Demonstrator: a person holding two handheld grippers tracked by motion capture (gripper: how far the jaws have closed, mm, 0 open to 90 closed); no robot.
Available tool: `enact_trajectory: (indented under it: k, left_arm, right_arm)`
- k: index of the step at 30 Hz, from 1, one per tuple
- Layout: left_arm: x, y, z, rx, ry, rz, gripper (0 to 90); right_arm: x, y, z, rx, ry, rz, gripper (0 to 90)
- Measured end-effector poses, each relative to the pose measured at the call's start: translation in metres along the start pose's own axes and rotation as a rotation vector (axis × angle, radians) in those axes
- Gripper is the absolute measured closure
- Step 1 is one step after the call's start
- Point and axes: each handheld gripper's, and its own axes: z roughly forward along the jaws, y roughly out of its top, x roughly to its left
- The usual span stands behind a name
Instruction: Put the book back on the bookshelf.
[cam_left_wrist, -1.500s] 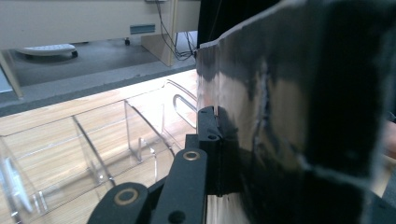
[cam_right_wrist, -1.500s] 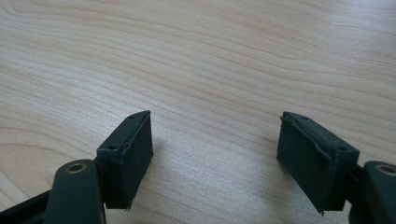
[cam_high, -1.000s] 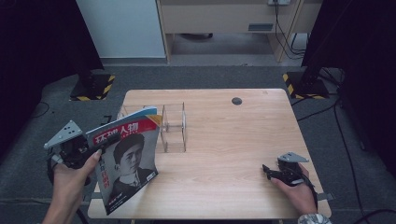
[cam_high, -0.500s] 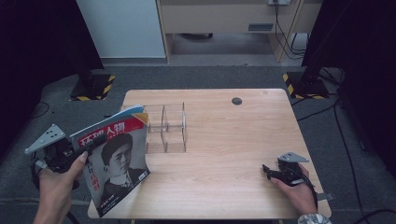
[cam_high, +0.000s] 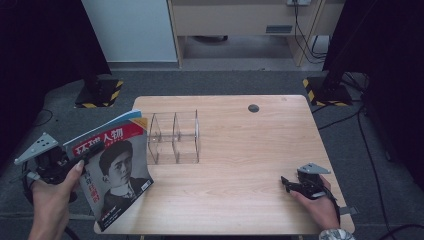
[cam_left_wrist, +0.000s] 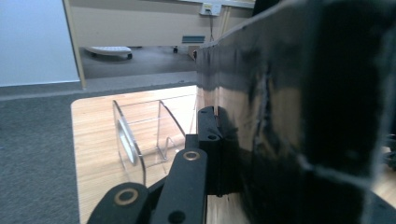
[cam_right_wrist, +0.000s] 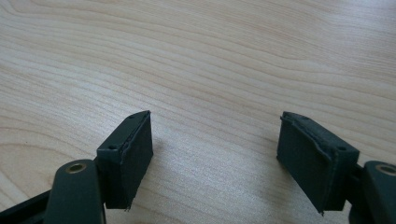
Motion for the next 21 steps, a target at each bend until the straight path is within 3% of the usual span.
enact_trajectory:
  k: [8, 15, 21]
  left_arm:
    - [0.006, 0.008, 0.005, -0.005, 0.045, -0.005, 86.4]
    - [0.012, 0.018, 0.018, -0.014, 0.09, 0.008, 86.4]
    - [0.015, 0.022, 0.03, -0.017, 0.104, 0.023, 86.4]
  right_arm:
    - [0.0, 0.0, 0.0, 0.0, 0.0, 0.0, 26.7]
    - [0.0, 0.0, 0.0, 0.0, 0.0, 0.0, 26.8]
    - [0.0, 0.0, 0.0, -0.001, 0.0, 0.0, 26.8]
